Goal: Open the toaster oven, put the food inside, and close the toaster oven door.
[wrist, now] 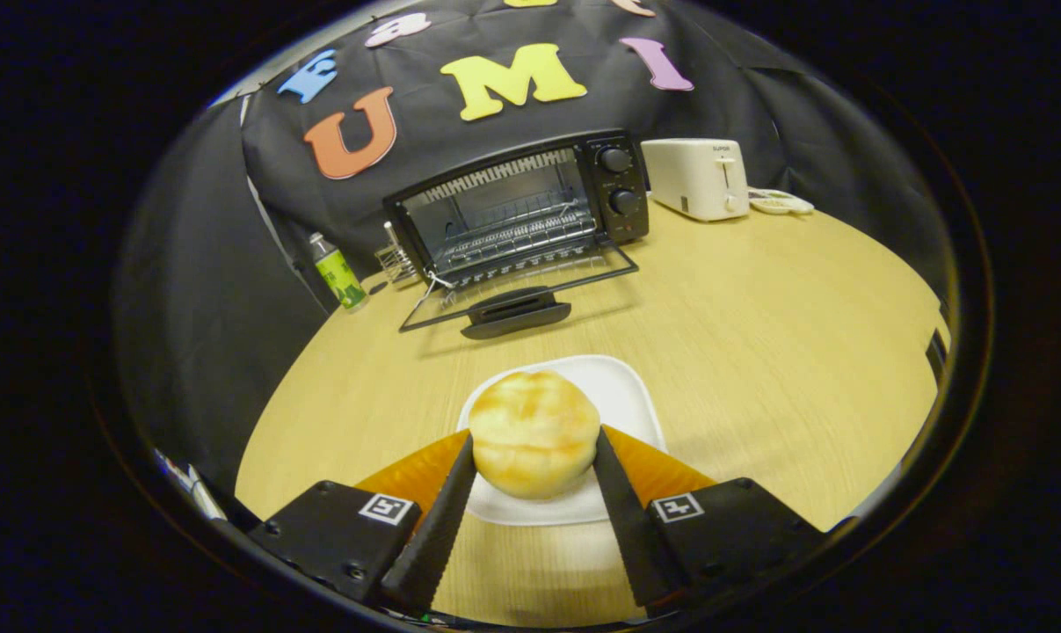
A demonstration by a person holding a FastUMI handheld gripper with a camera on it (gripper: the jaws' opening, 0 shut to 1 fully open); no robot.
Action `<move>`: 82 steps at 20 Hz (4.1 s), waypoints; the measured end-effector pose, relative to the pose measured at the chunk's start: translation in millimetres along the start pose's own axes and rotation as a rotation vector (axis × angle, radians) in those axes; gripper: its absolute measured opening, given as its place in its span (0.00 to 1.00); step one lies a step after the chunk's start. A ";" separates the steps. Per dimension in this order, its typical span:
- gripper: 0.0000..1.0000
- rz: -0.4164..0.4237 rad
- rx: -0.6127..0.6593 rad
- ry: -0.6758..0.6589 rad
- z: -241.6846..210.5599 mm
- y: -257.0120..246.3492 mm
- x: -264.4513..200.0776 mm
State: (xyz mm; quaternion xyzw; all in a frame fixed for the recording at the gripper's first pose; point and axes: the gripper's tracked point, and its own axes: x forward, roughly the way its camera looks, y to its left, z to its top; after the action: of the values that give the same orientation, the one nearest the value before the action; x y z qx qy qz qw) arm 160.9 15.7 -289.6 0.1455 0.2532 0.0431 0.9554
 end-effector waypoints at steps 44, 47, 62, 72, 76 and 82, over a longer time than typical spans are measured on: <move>0.83 0.102 -0.112 -0.235 257.9 48.2 251.3; 0.88 0.112 -0.132 -0.232 255.6 52.2 251.7; 1.00 0.101 -0.097 -0.201 224.4 28.9 147.1; 1.00 0.075 -0.246 -0.108 146.1 41.4 95.3; 1.00 0.038 -0.250 -0.019 116.7 37.9 95.5; 1.00 -0.021 -0.301 0.112 77.9 30.6 102.0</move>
State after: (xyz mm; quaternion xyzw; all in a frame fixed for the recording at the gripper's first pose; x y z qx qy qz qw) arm 287.8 40.9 -263.9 -0.0045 0.2981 0.0785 0.9513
